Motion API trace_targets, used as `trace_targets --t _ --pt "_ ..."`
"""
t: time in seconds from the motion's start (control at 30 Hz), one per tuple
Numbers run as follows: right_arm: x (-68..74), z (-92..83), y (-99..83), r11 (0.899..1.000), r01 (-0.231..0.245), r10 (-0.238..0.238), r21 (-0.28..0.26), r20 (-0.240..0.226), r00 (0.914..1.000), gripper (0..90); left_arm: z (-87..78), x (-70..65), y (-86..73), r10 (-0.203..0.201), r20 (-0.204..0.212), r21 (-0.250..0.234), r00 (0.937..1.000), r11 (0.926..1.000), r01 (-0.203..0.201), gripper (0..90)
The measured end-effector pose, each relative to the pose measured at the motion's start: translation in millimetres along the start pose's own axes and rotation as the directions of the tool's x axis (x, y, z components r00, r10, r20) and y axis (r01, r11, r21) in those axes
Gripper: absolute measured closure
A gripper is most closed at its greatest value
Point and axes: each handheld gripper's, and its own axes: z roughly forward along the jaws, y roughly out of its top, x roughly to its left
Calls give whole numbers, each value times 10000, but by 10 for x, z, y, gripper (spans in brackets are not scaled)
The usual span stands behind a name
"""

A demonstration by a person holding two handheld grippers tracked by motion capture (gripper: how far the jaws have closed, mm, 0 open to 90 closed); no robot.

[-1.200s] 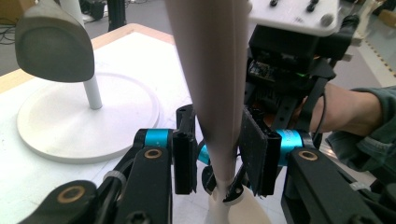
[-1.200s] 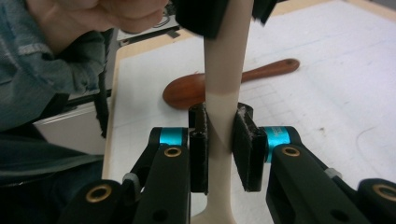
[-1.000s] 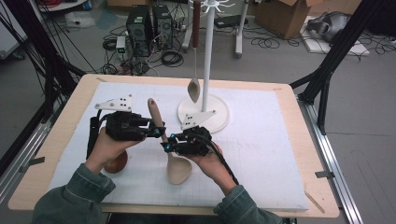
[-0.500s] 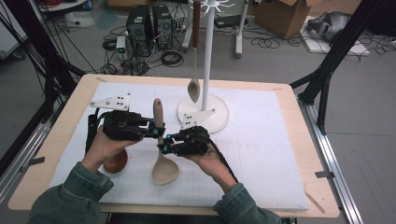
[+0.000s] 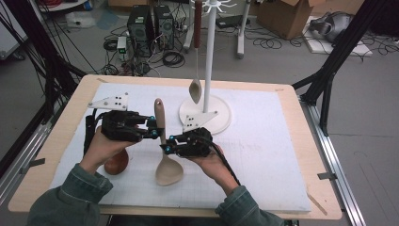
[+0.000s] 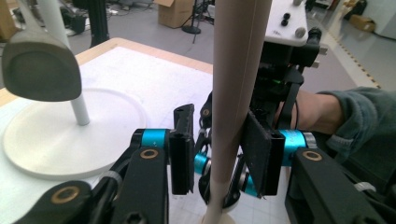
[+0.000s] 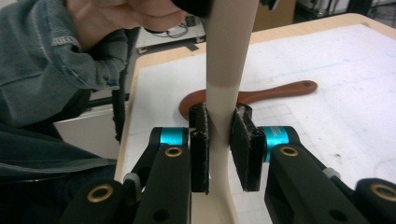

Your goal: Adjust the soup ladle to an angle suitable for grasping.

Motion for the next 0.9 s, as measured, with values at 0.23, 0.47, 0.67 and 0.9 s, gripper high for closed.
trace_targets --t 0.23,0.47,0.67,0.9 --pt "-51 -87 -17 9989 -466 466 2 407 9981 787 -79 8 -40 23 -274 -42 9996 10000 -24 595" --pt "-55 -83 -26 9978 -665 658 57 812 9945 787 -43 2 -54 111 -407 59 9991 9999 -109 577" --pt "-33 -19 -24 9972 -742 739 29 615 9954 787 22 -15 -9 172 -457 84 9988 9998 -168 585" --pt "0 55 -20 9976 -682 677 99 395 9969 786 73 -4 5 273 -391 160 9989 9995 -267 711"
